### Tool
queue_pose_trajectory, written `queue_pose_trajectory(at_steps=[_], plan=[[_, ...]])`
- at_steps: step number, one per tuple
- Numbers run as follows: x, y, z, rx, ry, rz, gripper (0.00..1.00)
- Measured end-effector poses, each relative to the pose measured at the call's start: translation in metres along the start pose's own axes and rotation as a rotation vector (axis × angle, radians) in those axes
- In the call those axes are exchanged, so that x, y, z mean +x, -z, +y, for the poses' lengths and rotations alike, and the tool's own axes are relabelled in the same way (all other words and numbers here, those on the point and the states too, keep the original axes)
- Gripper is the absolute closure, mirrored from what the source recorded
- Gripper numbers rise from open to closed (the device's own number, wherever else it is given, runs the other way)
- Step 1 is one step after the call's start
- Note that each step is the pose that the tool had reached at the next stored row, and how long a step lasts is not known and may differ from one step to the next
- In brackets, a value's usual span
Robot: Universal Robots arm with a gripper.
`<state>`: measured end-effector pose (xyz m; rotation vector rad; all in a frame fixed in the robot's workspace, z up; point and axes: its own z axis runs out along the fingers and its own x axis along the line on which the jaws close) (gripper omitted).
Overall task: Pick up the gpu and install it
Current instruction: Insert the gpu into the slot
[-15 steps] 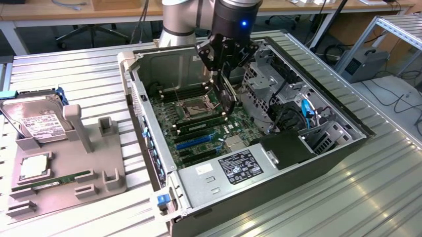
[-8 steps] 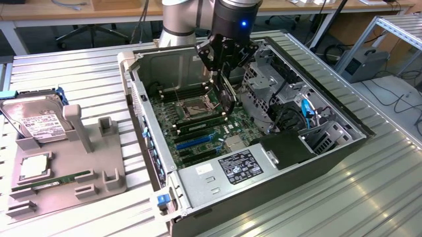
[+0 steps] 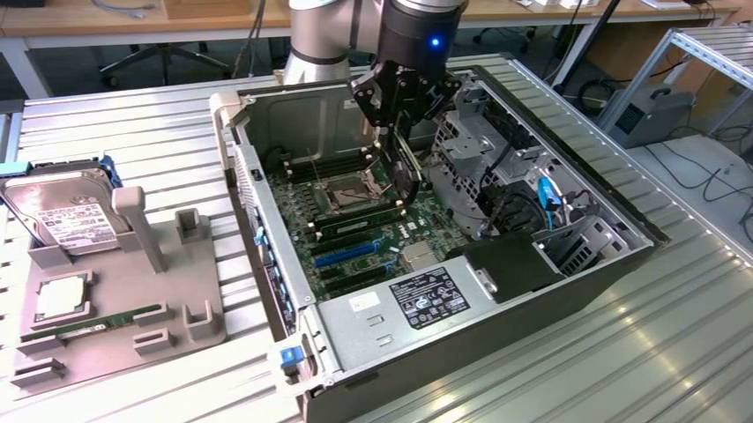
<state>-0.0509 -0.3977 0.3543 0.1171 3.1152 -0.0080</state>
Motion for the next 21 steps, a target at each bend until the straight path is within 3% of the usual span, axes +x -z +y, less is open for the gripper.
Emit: queue_pose_trajectory(at_steps=[3,8,12,14,21], plan=[[0.0000,0.0000,0.0000,0.0001,-0.004,0.0000,0.73],[0.0000,0.0000,0.0000,-0.0056,0.230,-0.0010,0.73],[0.0000,0.0000,0.0000,-0.0069,0.284,-0.0012,0.73],[0.0000,0.0000,0.0000,-0.0089,0.370,-0.0015,0.73],[0.0000,0.0000,0.0000,-0.0098,0.403,-0.0017,0.73]])
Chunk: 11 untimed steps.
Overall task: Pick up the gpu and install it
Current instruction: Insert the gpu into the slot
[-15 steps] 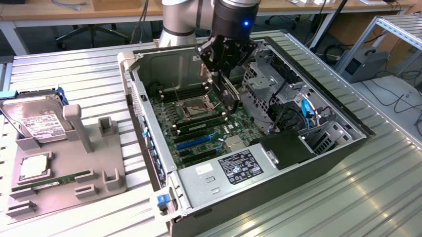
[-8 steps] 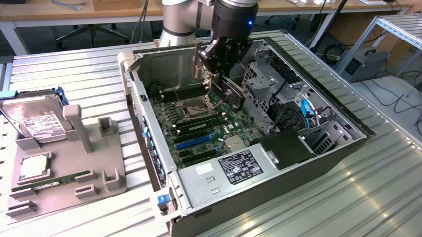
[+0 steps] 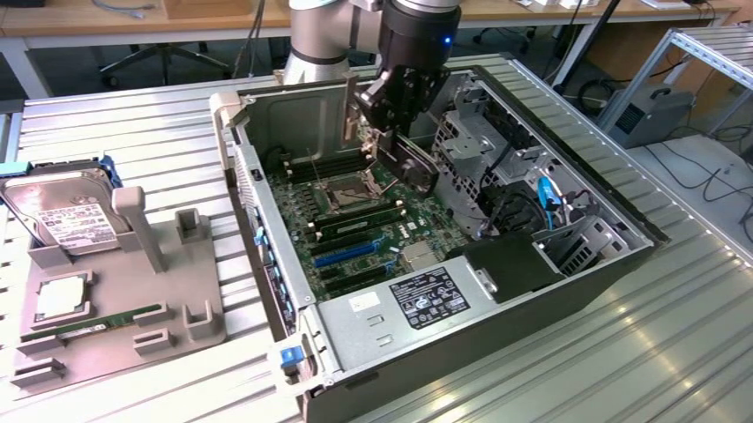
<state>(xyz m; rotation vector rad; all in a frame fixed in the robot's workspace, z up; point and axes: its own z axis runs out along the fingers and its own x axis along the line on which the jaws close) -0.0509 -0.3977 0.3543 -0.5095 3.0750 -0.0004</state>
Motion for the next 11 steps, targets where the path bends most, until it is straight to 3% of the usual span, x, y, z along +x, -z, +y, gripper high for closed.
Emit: queue_pose_trajectory(at_steps=[11], plan=[[0.0000,0.0000,0.0000,-0.0010,0.042,-0.0002,0.73]])
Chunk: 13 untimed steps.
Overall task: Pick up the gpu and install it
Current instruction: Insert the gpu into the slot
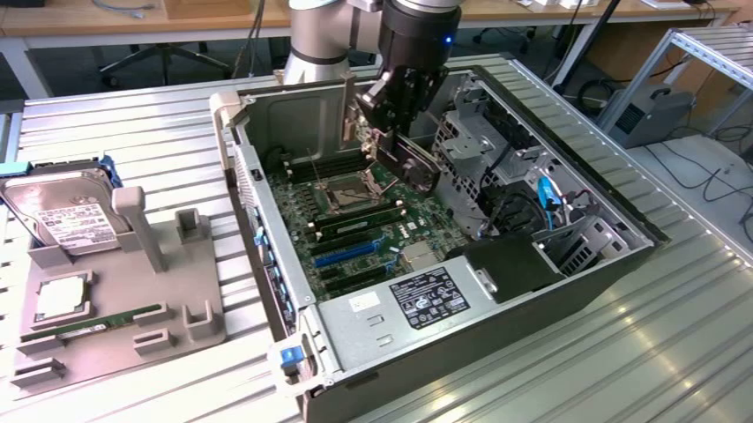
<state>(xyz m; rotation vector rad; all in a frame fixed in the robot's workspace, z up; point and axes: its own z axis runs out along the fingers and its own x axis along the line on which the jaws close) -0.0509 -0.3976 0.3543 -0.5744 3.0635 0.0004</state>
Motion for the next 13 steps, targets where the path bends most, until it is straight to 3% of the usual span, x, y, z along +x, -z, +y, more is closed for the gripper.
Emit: queue_pose_trajectory(at_steps=[13], plan=[[0.0000,0.0000,0.0000,-0.0014,0.054,-0.0003,0.73]])
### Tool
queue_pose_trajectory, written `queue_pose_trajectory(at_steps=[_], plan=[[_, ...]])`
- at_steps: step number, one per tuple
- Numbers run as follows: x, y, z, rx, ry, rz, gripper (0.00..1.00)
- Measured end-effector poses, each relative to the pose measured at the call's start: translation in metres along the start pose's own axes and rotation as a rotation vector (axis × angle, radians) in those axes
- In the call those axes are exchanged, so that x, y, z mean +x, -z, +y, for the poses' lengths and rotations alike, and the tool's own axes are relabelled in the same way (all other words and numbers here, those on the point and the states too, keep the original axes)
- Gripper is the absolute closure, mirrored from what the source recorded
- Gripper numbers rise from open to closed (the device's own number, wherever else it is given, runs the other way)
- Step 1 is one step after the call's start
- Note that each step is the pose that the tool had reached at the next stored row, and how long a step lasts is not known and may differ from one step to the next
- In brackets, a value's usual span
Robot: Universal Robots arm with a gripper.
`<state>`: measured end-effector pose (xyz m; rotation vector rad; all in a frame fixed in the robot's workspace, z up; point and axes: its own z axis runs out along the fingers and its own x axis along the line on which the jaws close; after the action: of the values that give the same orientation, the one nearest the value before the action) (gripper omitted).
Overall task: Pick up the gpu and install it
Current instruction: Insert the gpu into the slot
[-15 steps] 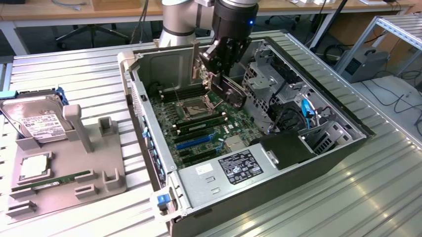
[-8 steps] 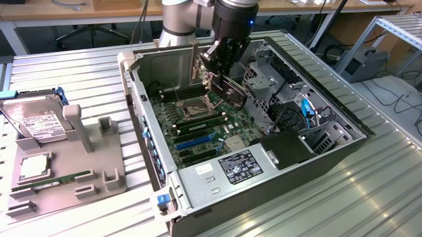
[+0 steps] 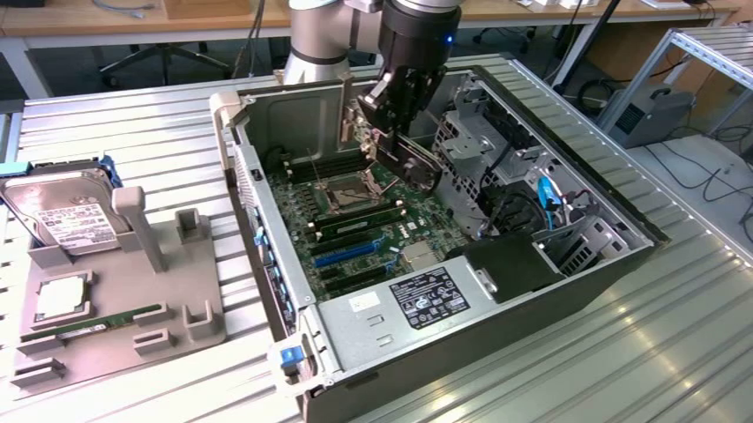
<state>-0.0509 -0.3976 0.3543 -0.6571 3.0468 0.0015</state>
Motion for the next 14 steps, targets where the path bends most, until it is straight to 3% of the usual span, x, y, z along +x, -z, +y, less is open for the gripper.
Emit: queue_pose_trajectory(at_steps=[14], plan=[[0.0000,0.0000,0.0000,-0.0014,0.060,-0.0003,0.73]])
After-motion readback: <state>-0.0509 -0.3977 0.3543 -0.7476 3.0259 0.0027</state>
